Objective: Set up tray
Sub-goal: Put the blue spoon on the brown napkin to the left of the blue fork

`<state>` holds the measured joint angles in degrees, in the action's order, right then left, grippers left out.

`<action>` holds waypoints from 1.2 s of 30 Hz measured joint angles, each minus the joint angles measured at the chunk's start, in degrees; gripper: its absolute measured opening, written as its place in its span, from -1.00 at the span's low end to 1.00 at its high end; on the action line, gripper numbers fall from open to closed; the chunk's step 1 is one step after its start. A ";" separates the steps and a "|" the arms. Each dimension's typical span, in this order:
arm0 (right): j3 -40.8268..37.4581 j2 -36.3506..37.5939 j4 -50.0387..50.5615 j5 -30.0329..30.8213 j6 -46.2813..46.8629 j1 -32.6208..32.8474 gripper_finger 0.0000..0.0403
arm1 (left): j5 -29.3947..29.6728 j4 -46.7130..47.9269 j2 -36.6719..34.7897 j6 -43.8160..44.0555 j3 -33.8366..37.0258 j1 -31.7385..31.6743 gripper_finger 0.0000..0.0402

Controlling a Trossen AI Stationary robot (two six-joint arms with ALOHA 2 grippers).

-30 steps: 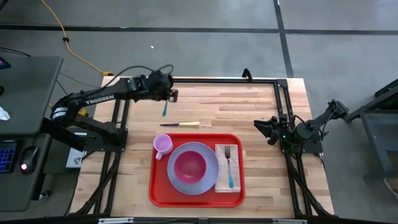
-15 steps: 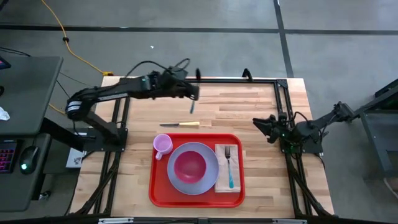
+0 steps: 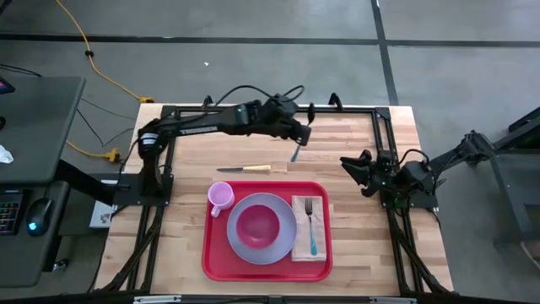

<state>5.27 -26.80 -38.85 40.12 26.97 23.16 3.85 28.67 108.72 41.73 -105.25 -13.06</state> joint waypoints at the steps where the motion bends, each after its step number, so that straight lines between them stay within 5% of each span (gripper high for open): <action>1: 1.33 -1.77 -0.03 0.26 -0.01 0.00 -0.34 | -0.50 0.14 0.70 -0.10 -0.89 0.00 -0.95; 11: 17.65 -22.22 8.12 9.75 0.01 -2.37 -0.34 | -0.68 -2.06 2.24 -0.98 -2.82 0.00 -0.95; 19: 30.43 -35.02 17.38 6.79 1.26 -9.03 -0.34 | -0.21 -1.97 2.24 -2.67 -2.78 0.39 -0.95; 36: 35.41 -38.51 28.52 -3.02 13.84 -17.61 -0.34 | 0.72 -1.55 2.24 -6.00 -2.75 0.42 -0.95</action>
<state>40.69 -65.32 -10.33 37.09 40.81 5.54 4.58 27.11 110.96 35.72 -108.01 -12.64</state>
